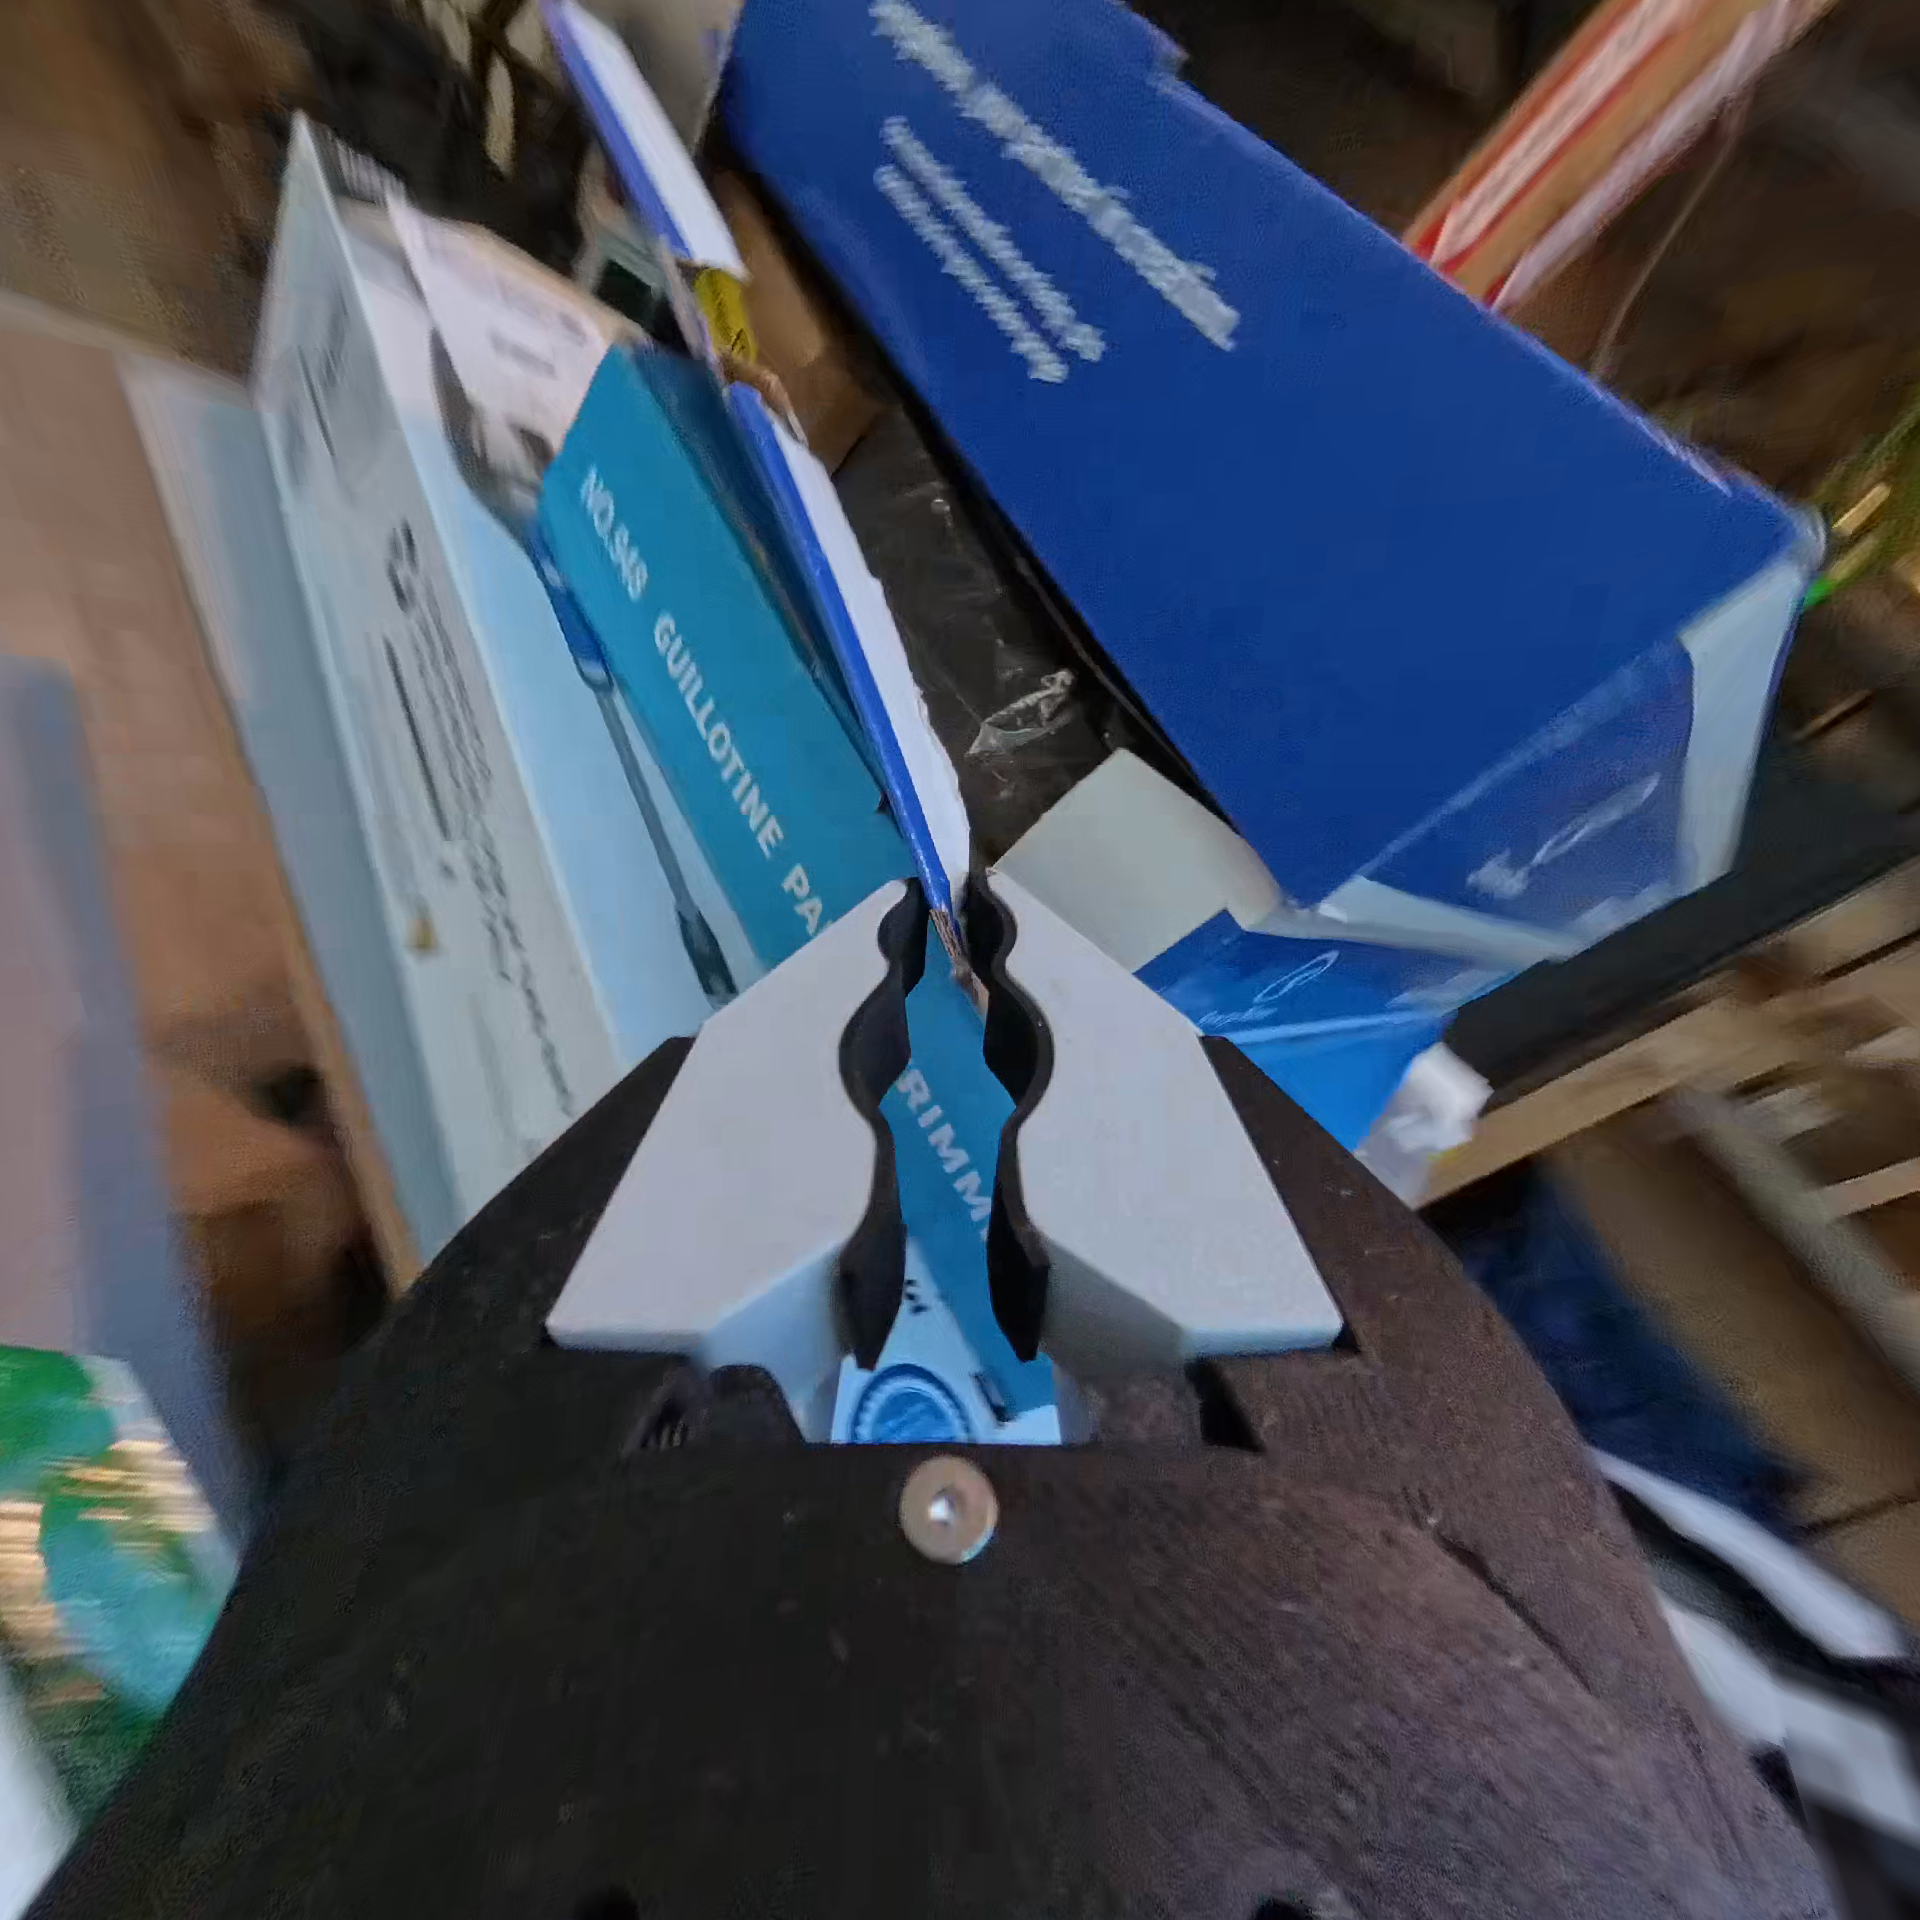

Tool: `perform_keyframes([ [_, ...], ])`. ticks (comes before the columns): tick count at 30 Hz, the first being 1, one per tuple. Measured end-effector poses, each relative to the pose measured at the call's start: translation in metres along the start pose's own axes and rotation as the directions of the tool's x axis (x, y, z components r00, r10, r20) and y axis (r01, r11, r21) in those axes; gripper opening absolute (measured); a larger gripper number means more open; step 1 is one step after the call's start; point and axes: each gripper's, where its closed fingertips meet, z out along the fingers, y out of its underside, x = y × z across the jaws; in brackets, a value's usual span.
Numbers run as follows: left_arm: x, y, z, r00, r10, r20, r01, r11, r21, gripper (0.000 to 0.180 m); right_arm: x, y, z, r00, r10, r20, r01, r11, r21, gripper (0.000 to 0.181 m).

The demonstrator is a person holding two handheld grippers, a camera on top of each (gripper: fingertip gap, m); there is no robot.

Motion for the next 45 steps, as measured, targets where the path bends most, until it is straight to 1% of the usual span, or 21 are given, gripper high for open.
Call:
perform_keyframes([
  [1,0.007,-0.001,0.002,0.985,0.167,0.051,-0.166,0.986,-0.025,0.006,-0.003,0.001,0.002,1.000,-0.001,0.010,0.001,1.000,-0.002,0.037],
  [3,0.016,-0.001,0.008,0.874,0.467,0.137,-0.457,0.884,-0.096,0.009,-0.008,0.006,0.008,1.000,0.002,0.029,-0.002,1.000,-0.017,0.037],
  [5,0.023,-0.001,0.012,0.771,0.610,0.182,-0.595,0.792,-0.137,0.009,-0.013,0.013,0.013,0.998,0.032,0.049,-0.030,0.999,-0.042,0.037],
  [6,0.024,-0.001,0.013,0.749,0.633,0.197,-0.618,0.774,-0.135,0.009,-0.017,0.014,0.017,0.996,0.057,0.068,-0.053,0.997,-0.049,0.036],
  [7,0.024,-0.002,0.012,0.757,0.619,0.208,-0.610,0.784,-0.116,0.009,-0.020,0.015,0.019,0.993,0.078,0.090,-0.074,0.996,-0.053,0.035],
  [9,0.015,-0.002,0.007,0.839,0.507,0.195,-0.503,0.861,-0.075,0.008,-0.029,0.011,0.025,0.986,0.090,0.141,-0.083,0.995,-0.059,0.035],
  [12,-0.004,0.005,-0.001,0.992,0.110,0.060,-0.108,0.993,-0.037,0.007,-0.040,0.003,0.035,0.984,0.033,0.173,-0.025,0.998,-0.049,0.034],
  [14,-0.015,0.015,-0.004,0.978,-0.201,-0.053,0.198,0.979,-0.052,0.006,-0.049,0.001,0.040,0.980,0.010,0.200,0.000,0.999,-0.051,0.034],
  [15,-0.019,0.018,-0.004,0.957,-0.280,-0.078,0.276,0.959,-0.056,0.006,-0.053,0.002,0.041,0.976,0.005,0.216,0.007,0.998,-0.056,0.034],
  [17,-0.018,0.018,-0.004,0.964,-0.256,-0.066,0.255,0.967,-0.027,0.006,-0.059,0.004,0.041,0.972,-0.006,0.235,0.022,0.998,-0.063,0.034],
  [20,-0.001,0.006,-0.002,1.000,0.004,0.015,-0.003,1.000,-0.019,0.005,-0.056,0.006,0.041,0.973,-0.014,0.229,0.029,0.997,-0.064,0.033],
  [23,0.013,0.002,0.004,0.919,0.370,0.138,-0.364,0.929,-0.070,0.006,-0.047,0.005,0.042,0.977,0.010,0.215,0.003,0.998,-0.063,0.033],
  [26,0.020,0.001,0.008,0.832,0.518,0.199,-0.512,0.855,-0.084,0.006,-0.041,0.005,0.042,0.977,0.040,0.208,-0.027,0.998,-0.064,0.033],
  [29,0.013,0.002,0.004,0.892,0.417,0.174,-0.415,0.908,-0.053,0.006,-0.038,0.004,0.043,0.977,0.043,0.210,-0.030,0.998,-0.063,0.033],
  [32,-0.005,0.009,-0.002,0.995,0.082,0.059,-0.080,0.996,-0.027,0.005,-0.038,0.003,0.046,0.975,0.036,0.219,-0.024,0.998,-0.060,0.033],
  [34,-0.015,0.018,-0.004,0.995,-0.097,0.003,0.097,0.995,-0.029,0.005,-0.040,0.003,0.048,0.973,0.036,0.228,-0.022,0.998,-0.061,0.033],
  [36,-0.017,0.019,-0.004,0.988,-0.151,-0.018,0.151,0.988,-0.013,0.006,-0.041,0.003,0.049,0.972,0.032,0.234,-0.017,0.998,-0.063,0.033],
  [38,-0.011,0.015,-0.004,0.996,-0.087,0.001,0.087,0.996,-0.008,0.005,-0.041,0.003,0.050,0.971,0.028,0.237,-0.013,0.998,-0.062,0.032],
  [41,0.006,0.006,0.000,0.975,0.203,0.094,-0.200,0.979,-0.041,0.005,-0.041,0.001,0.050,0.968,0.053,0.246,-0.039,0.997,-0.062,0.032],
  [43,0.015,0.004,0.005,0.884,0.435,0.170,-0.426,0.900,-0.091,0.005,-0.039,0.000,0.050,0.966,0.069,0.249,-0.055,0.996,-0.064,0.032],
  [45,0.021,0.004,0.008,0.796,0.567,0.214,-0.554,0.824,-0.122,0.005,-0.038,0.001,0.049,0.967,0.070,0.246,-0.056,0.996,-0.063,0.032],
])
